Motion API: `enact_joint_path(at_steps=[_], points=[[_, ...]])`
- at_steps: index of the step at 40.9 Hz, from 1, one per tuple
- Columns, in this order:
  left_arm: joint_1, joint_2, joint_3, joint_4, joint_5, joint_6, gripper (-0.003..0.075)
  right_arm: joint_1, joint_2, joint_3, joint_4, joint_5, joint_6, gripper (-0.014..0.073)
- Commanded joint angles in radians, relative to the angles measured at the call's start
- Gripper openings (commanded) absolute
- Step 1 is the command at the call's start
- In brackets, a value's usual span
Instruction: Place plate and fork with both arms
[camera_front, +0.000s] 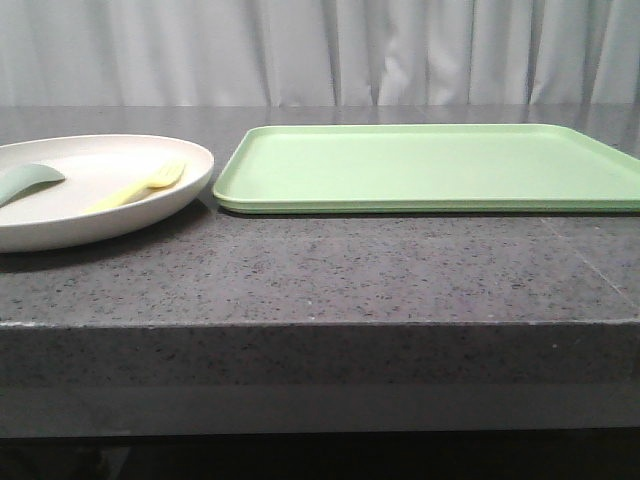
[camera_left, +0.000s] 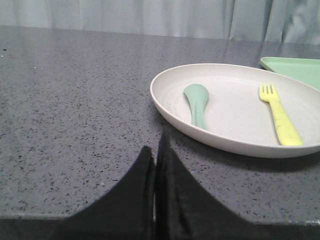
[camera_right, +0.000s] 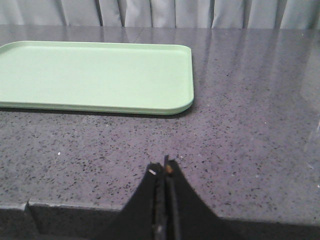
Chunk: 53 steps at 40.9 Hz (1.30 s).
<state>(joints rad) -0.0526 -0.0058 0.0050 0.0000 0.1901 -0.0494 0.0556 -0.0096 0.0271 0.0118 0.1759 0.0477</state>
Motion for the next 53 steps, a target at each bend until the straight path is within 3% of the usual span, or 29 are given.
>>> enact_joint_path(at_steps=[1, 53], points=[[0.006, -0.02, 0.003, -0.006, -0.084, 0.001, -0.0018, -0.002, -0.019, -0.004, -0.002, -0.082, -0.006, -0.0119], [0.006, -0.02, 0.003, -0.028, -0.1, 0.001, -0.0018, -0.002, -0.019, -0.004, -0.002, -0.086, -0.005, -0.0119]])
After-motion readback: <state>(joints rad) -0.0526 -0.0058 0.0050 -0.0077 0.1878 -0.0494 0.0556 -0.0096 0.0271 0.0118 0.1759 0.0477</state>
